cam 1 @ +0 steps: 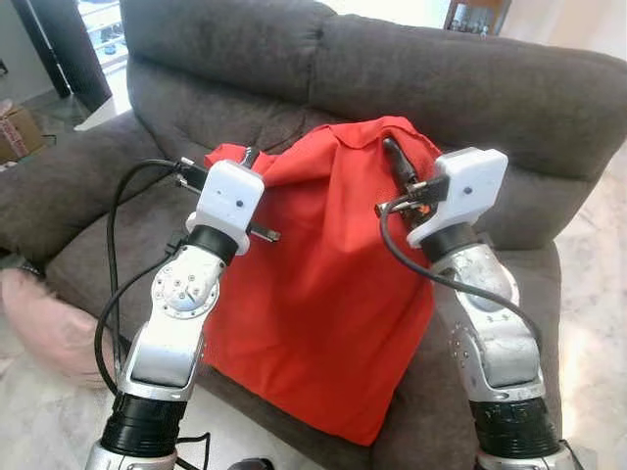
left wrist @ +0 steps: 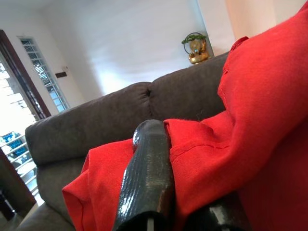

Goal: Move the pillow to the sofa from floor

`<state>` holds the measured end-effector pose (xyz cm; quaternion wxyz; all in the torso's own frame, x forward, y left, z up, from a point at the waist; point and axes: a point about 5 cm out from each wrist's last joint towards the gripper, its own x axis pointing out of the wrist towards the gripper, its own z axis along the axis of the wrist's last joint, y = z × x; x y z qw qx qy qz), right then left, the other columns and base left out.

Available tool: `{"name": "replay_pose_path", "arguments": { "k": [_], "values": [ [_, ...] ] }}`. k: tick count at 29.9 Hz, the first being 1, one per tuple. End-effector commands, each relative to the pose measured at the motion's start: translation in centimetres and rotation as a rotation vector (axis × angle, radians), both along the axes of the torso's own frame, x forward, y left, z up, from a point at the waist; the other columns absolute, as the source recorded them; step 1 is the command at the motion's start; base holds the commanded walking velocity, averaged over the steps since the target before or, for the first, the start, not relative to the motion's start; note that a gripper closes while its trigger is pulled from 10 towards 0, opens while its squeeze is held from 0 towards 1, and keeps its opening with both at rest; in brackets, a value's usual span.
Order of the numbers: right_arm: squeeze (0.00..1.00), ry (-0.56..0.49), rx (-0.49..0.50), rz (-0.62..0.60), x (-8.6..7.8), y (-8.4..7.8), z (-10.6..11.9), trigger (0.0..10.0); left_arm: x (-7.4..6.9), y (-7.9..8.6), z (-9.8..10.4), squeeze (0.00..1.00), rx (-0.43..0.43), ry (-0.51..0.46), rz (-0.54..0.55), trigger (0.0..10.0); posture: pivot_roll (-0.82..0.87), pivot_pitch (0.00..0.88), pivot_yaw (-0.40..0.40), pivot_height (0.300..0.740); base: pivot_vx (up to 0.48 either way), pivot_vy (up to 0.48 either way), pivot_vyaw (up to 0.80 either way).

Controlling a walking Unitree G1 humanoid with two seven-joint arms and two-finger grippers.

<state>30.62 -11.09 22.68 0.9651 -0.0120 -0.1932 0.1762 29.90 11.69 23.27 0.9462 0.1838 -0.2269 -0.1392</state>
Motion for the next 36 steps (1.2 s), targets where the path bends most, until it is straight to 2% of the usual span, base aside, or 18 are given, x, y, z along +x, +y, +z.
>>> {"name": "replay_pose_path", "arguments": {
  "k": [1,7,10,12,17,23,36],
  "values": [
    [0.00,-0.005,-0.015,0.024,0.1,0.5,0.3,10.0,-0.4,-0.8,0.3,0.00,0.010,-0.006,-0.054,10.0,0.13,0.058,-0.027,0.740,0.000,0.000,0.00],
    [0.00,0.010,-0.023,0.004,0.2,0.3,0.1,10.0,-0.2,-0.9,0.3,0.00,0.024,-0.004,-0.048,10.0,0.12,0.055,-0.028,0.740,0.000,0.000,0.00],
    [0.00,0.023,-0.015,-0.008,0.2,0.1,-0.1,10.0,-0.4,-1.1,0.7,0.00,0.028,-0.011,-0.079,10.0,0.12,0.053,-0.029,0.740,0.000,0.000,0.00],
    [0.00,0.055,-0.037,-0.021,0.2,0.1,-0.6,10.0,-0.7,-1.6,0.3,0.00,0.067,0.012,-0.129,10.0,0.13,0.055,-0.030,0.740,0.000,0.000,0.00],
    [0.00,0.214,-0.089,-0.093,0.8,-0.6,-3.2,10.0,-1.2,-2.2,-2.4,0.00,0.193,0.125,-0.209,10.0,0.12,0.058,-0.030,0.740,0.000,0.000,0.00],
    [0.00,0.277,-0.098,-0.103,0.8,-0.9,-3.9,10.0,-1.2,-2.1,-3.6,0.00,0.276,0.169,-0.197,10.0,0.12,0.063,-0.031,0.740,0.000,0.000,0.00],
    [0.00,0.297,-0.088,-0.110,0.8,-0.8,-3.9,10.0,-0.4,-0.8,-2.8,0.00,0.252,0.140,-0.106,10.0,0.12,0.066,-0.032,0.740,0.000,0.000,0.00]
  ]
}}
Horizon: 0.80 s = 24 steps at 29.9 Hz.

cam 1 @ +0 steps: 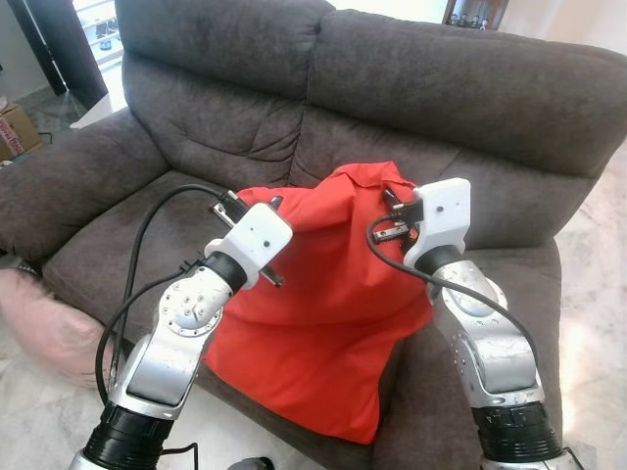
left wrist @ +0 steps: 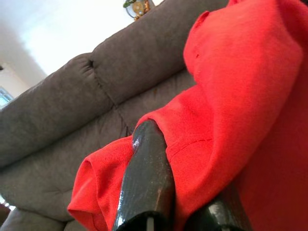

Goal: Move the pillow to the sofa from floor

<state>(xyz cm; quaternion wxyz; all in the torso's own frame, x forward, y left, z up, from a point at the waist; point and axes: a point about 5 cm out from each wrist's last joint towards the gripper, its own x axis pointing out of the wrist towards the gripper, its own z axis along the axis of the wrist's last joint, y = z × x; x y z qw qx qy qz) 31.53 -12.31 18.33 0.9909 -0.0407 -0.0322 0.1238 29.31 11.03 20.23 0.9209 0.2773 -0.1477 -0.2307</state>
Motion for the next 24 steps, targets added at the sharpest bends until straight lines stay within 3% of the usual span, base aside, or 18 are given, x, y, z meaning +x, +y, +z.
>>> {"name": "replay_pose_path", "arguments": {
  "k": [1,2,3,4,5,16,17,18,19,24],
  "values": [
    [0.00,-0.014,0.005,0.016,-0.1,0.4,0.5,10.0,0.2,-0.1,0.3,0.00,0.001,-0.007,0.002,10.0,0.12,0.066,-0.032,0.740,0.000,0.000,0.00],
    [0.00,-0.013,0.010,0.018,-0.1,0.4,0.5,10.0,0.2,-0.1,0.3,0.61,0.005,-0.010,0.005,10.0,0.13,0.066,-0.032,0.740,0.000,0.000,0.00],
    [0.19,-0.013,0.015,0.021,-0.1,0.5,0.5,10.0,0.2,0.0,0.3,1.00,0.006,-0.012,0.012,10.0,0.12,0.066,-0.032,0.740,0.000,0.000,0.00],
    [0.65,-0.013,0.018,0.023,-0.1,0.5,0.5,10.0,0.3,0.0,0.3,1.00,0.005,-0.012,0.015,10.0,0.12,0.065,-0.032,0.740,0.000,0.000,0.00],
    [1.00,-0.014,0.019,0.024,-0.1,0.5,0.5,10.0,0.3,0.0,0.3,1.00,0.002,-0.012,0.017,10.0,0.12,0.066,-0.032,0.740,0.000,0.000,0.00],
    [1.00,-0.021,0.020,-0.008,0.0,0.1,0.6,10.0,0.4,0.2,0.6,1.00,-0.013,-0.027,0.040,10.0,0.13,0.068,-0.032,0.740,0.000,0.000,0.00],
    [0.68,-0.025,-0.001,-0.036,0.1,-0.2,0.5,10.0,0.4,0.2,0.6,1.00,-0.013,-0.027,0.041,10.0,0.13,0.068,-0.032,0.740,0.000,0.000,0.00],
    [0.68,-0.028,-0.016,-0.056,0.1,-0.5,0.5,10.0,0.4,0.2,0.6,1.00,-0.014,-0.027,0.041,10.0,0.13,0.068,-0.032,0.740,0.000,0.000,0.00],
    [0.00,-0.035,-0.043,-0.090,0.3,-1.0,0.4,10.0,0.4,0.2,0.5,1.00,-0.015,-0.025,0.043,10.0,0.13,0.068,-0.032,0.740,0.000,0.000,0.00],
    [0.00,-0.034,-0.039,-0.206,0.7,-3.0,-0.1,10.0,0.5,0.7,-0.4,0.97,-0.030,0.005,0.077,10.0,0.13,0.068,-0.032,0.740,0.000,0.000,0.00]
  ]
}}
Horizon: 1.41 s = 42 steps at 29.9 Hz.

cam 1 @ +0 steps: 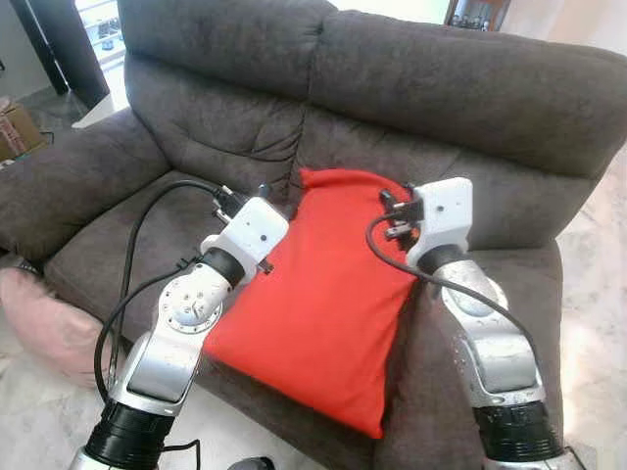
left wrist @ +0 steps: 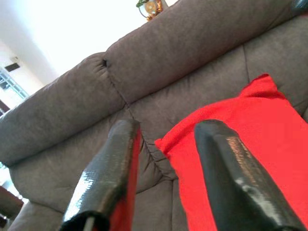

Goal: Move the pillow to the sofa from floor

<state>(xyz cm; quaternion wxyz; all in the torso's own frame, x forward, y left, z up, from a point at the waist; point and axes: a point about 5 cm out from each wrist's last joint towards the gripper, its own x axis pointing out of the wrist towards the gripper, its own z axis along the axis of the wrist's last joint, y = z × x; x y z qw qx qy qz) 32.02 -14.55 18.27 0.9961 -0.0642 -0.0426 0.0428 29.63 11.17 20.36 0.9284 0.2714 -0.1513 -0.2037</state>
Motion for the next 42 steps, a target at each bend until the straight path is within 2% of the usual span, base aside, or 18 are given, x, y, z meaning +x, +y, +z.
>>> {"name": "replay_pose_path", "arguments": {
  "k": [1,3,6,9,11,13,15,18,21,23,24,25,26,29,30,37,39,42],
  "values": [
    [0.00,0.009,-0.006,-0.085,0.3,-1.5,-0.5,10.0,0.3,0.8,-0.9,0.00,-0.012,0.034,0.044,10.0,0.13,0.068,-0.032,0.740,0.000,0.000,0.00],
    [0.00,0.078,-0.030,-0.214,0.2,-4.3,-2.8,10.0,0.4,1.9,-2.6,0.00,-0.030,0.081,0.108,10.0,0.13,0.067,-0.031,0.740,0.000,0.000,0.00],
    [0.00,0.117,-0.007,-0.309,-0.1,-6.2,-4.3,10.0,0.3,2.5,-3.5,0.00,-0.046,0.103,0.148,10.0,0.13,0.069,-0.030,0.740,0.000,0.000,0.00],
    [0.00,0.194,-0.015,-0.412,-0.8,-8.4,-6.8,10.0,0.1,3.7,-5.5,0.00,-0.077,0.155,0.231,10.0,0.13,0.068,-0.027,0.740,0.000,0.000,0.00],
    [0.00,0.275,-0.034,-0.439,-1.5,-9.3,-9.4,10.0,-0.2,5.0,-8.0,0.00,-0.113,0.236,0.310,10.0,0.12,0.068,-0.027,0.740,0.000,0.000,0.00],
    [0.00,0.293,-0.040,-0.443,-1.7,-9.4,-10.1,10.0,-0.3,5.3,-8.5,0.00,-0.115,0.250,0.326,10.0,0.12,0.068,-0.027,0.740,0.000,0.000,0.00],
    [0.00,0.380,-0.067,-0.480,-2.5,-10.4,-12.6,10.0,-0.9,6.1,-10.2,0.00,-0.126,0.291,0.376,10.0,0.13,0.067,-0.026,0.740,0.000,0.000,0.00],
    [0.00,0.451,-0.076,-0.521,-3.2,-11.4,-14.3,10.0,-1.5,6.7,-11.4,0.00,-0.116,0.321,0.406,10.0,0.13,0.065,-0.025,0.740,0.000,0.000,0.00],
    [0.00,0.522,-0.094,-0.516,-3.7,-11.6,-15.8,10.0,-2.2,7.1,-13.0,0.00,-0.107,0.365,0.427,10.0,0.13,0.063,-0.024,0.740,0.000,0.000,0.00],
    [0.00,0.597,-0.143,-0.494,-4.5,-11.6,-17.2,10.0,-2.9,7.4,-14.6,0.00,-0.092,0.409,0.442,10.0,0.14,0.060,-0.025,0.740,0.000,0.000,0.00],
    [0.00,0.656,-0.148,-0.493,-5.4,-11.8,-18.5,10.0,-3.9,7.9,-16.4,0.00,-0.083,0.464,0.465,10.0,0.14,0.058,-0.025,0.740,0.000,0.000,0.00],
    [0.00,0.656,-0.148,-0.493,-5.4,-11.8,-18.5,10.0,-3.9,7.9,-16.4,0.00,-0.083,0.464,0.465,10.0,0.14,0.058,-0.025,0.740,0.000,0.000,0.00],
    [0.00,0.688,-0.134,-0.508,-6.2,-12.0,-19.3,10.0,-4.8,8.4,-17.8,0.00,-0.086,0.515,0.495,10.0,0.14,0.057,-0.025,0.740,0.000,0.000,0.00],
    [0.00,0.716,-0.114,-0.508,-6.9,-11.9,-20.1,10.0,-5.9,9.1,-19.3,0.00,-0.083,0.571,0.526,10.0,0.14,0.052,-0.023,0.740,0.000,0.000,0.00],
    [0.00,0.733,-0.112,-0.496,-7.4,-11.7,-20.5,10.0,-6.9,9.5,-20.5,0.00,-0.076,0.615,0.547,10.0,0.14,0.050,-0.021,0.740,0.000,0.000,0.00],
    [0.00,0.765,-0.094,-0.454,-8.3,-10.9,-21.6,10.0,-8.4,10.1,-22.5,0.00,-0.089,0.678,0.585,10.0,0.13,0.036,-0.019,0.740,0.000,0.000,0.00],
    [0.00,0.808,-0.095,-0.407,-9.2,-10.2,-22.6,10.0,-8.7,10.4,-23.2,0.00,-0.098,0.695,0.615,10.0,0.13,0.031,-0.019,0.740,0.000,0.000,0.00],
    [0.00,0.837,-0.088,-0.407,-9.9,-10.1,-23.1,10.0,-9.0,10.8,-23.7,0.00,-0.089,0.710,0.632,10.0,0.13,0.026,-0.018,0.740,0.000,0.000,0.00]
  ]
}}
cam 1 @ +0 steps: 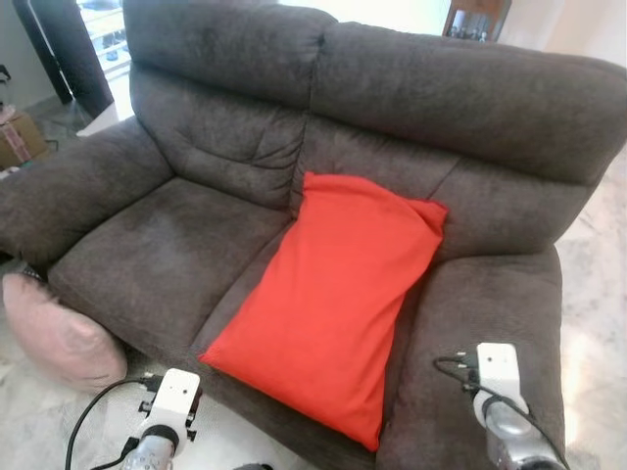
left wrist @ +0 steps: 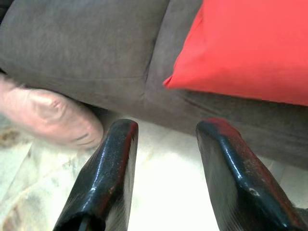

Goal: Move the pillow to the sofa from floor

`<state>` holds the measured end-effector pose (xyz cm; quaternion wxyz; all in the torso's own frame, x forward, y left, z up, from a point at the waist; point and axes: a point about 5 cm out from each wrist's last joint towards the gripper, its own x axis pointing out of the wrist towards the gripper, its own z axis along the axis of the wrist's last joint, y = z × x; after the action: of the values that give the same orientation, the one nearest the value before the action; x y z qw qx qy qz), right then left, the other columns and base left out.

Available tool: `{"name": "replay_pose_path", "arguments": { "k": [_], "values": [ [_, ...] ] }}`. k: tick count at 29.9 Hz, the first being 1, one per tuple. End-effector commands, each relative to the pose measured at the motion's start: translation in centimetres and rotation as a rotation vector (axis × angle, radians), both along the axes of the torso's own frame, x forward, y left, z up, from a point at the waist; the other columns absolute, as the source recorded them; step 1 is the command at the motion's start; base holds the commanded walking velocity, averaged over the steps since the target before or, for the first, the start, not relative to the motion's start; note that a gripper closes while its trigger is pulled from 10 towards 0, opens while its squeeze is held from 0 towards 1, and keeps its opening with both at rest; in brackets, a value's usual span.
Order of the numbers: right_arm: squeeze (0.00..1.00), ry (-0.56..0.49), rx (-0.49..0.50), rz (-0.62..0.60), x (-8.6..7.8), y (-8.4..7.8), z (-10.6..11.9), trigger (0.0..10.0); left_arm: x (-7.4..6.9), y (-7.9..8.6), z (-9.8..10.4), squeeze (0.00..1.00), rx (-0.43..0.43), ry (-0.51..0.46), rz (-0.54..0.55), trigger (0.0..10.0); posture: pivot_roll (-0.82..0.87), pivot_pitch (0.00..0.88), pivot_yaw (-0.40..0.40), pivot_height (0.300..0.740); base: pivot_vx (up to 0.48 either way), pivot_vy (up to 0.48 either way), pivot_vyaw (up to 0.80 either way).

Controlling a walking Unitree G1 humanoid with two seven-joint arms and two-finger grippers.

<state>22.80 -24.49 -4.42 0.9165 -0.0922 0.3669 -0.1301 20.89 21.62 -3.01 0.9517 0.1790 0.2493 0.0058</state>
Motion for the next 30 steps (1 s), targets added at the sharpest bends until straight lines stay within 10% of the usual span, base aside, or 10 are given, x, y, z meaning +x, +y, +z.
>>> {"name": "replay_pose_path", "arguments": {
  "k": [1,11,16,30],
  "values": [
    [0.00,0.032,0.008,-0.007,-0.9,-0.2,-0.6,10.0,-0.3,0.5,-0.5,0.00,0.005,0.015,0.025,10.0,0.13,0.025,-0.018,0.740,0.000,0.000,0.00],
    [0.00,0.030,0.156,-0.103,-3.6,0.2,-2.2,10.0,-1.9,1.4,-2.3,0.00,0.018,0.091,0.052,10.0,0.13,0.026,-0.017,0.740,0.000,0.000,0.00],
    [0.00,-0.168,0.289,-0.108,-3.7,1.0,-1.7,10.0,-3.1,1.6,-3.2,0.00,0.027,0.133,0.055,10.0,0.14,0.039,-0.018,0.740,0.000,0.000,0.00],
    [0.00,-0.216,0.309,-0.068,-5.3,1.6,-2.1,10.0,-3.4,1.8,-3.5,0.00,0.034,0.155,0.057,10.0,0.13,0.050,-0.006,0.740,0.000,0.000,0.00]
  ]
}}
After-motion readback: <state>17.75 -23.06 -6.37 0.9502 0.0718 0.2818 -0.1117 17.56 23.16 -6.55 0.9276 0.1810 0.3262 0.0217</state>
